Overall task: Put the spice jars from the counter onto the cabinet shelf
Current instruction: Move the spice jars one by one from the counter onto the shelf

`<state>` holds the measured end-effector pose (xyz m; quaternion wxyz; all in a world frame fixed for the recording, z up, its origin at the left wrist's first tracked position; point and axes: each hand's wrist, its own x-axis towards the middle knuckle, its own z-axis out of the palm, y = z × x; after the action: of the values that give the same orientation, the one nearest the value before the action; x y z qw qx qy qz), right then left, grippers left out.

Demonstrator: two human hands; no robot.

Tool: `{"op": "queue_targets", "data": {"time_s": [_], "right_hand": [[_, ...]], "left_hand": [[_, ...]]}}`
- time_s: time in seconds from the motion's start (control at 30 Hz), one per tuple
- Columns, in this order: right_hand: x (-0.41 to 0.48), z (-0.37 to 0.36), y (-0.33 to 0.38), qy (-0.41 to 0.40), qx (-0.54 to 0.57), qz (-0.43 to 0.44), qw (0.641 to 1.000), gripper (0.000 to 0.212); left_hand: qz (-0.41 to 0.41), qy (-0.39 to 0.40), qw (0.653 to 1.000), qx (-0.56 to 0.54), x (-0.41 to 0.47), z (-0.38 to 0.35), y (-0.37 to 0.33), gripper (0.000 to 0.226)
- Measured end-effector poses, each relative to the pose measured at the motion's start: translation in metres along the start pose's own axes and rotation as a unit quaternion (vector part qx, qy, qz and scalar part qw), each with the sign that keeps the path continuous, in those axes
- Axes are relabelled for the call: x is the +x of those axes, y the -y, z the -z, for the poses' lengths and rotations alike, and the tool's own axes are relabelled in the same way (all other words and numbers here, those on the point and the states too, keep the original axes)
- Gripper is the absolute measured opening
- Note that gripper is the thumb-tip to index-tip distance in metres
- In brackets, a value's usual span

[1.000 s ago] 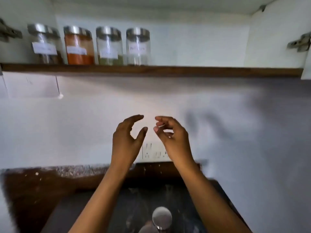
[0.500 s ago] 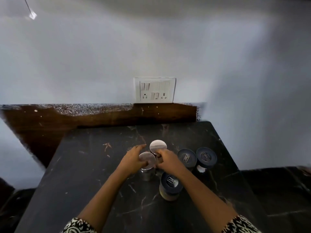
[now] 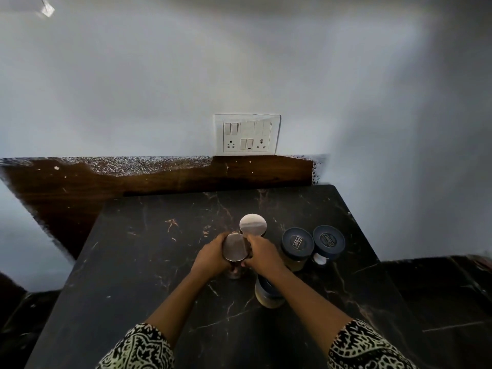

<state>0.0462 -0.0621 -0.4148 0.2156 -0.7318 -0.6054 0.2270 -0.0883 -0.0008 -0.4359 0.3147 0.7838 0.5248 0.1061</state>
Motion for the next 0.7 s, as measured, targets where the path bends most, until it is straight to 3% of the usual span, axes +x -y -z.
{"op": "queue_targets", "data": {"time_s": [0.13, 0.33, 0.53, 0.7], "right_hand": [[-0.004, 0.023, 0.005, 0.000, 0.043, 0.017, 0.999, 0.058], [-0.017, 0.106, 0.033, -0.016, 0.162, 0.036, 0.986, 0.069], [-0.037, 0.189, 0.071, -0.112, 0.284, 0.104, 0.947, 0.050], [-0.055, 0.231, 0.091, -0.201, 0.310, 0.159, 0.916, 0.037]], "left_hand": [[-0.008, -0.018, 0.999, -0.037, -0.009, 0.016, -0.003, 0.079], [-0.100, -0.050, 0.978, -0.175, -0.028, 0.086, -0.050, 0.081], [-0.187, -0.094, 0.932, -0.296, -0.046, 0.149, -0.125, 0.073], [-0.216, -0.128, 0.888, -0.385, -0.057, 0.179, -0.181, 0.057]]}}
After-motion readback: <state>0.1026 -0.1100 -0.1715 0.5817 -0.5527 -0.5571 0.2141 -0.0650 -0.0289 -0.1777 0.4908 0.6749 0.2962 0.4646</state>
